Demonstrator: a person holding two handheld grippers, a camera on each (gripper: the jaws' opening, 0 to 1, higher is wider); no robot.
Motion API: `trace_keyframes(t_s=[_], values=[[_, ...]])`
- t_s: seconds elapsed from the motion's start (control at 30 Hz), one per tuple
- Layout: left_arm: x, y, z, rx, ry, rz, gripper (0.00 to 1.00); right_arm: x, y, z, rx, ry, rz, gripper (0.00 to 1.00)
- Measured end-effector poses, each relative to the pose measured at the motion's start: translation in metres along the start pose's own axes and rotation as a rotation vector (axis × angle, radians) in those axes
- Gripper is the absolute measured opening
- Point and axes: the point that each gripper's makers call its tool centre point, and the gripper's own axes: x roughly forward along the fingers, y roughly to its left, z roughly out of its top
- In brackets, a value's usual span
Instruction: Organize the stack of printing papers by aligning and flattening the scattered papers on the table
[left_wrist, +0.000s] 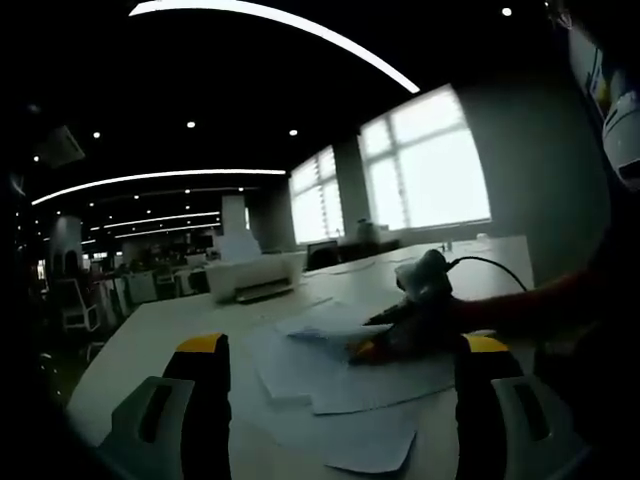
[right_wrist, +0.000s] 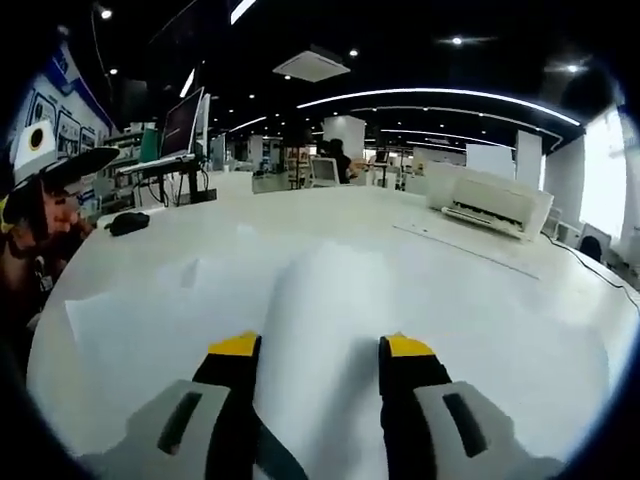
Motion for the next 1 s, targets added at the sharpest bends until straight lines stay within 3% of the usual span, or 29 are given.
trace_keyframes(t_s=[0.4, 1.0], values=[[-0.001, 0.0, 0.004, 0.002, -0.008, -0.002, 0.95, -0.011, -0.007, -0.002, -0.053, -0.013, 0.002, 0.27], [-0.001, 0.001, 0.008, -0.002, -0.019, -0.005, 0.95, -0.018, -0.014, -0.006, -0.049, -0.024, 0.028, 0.23]])
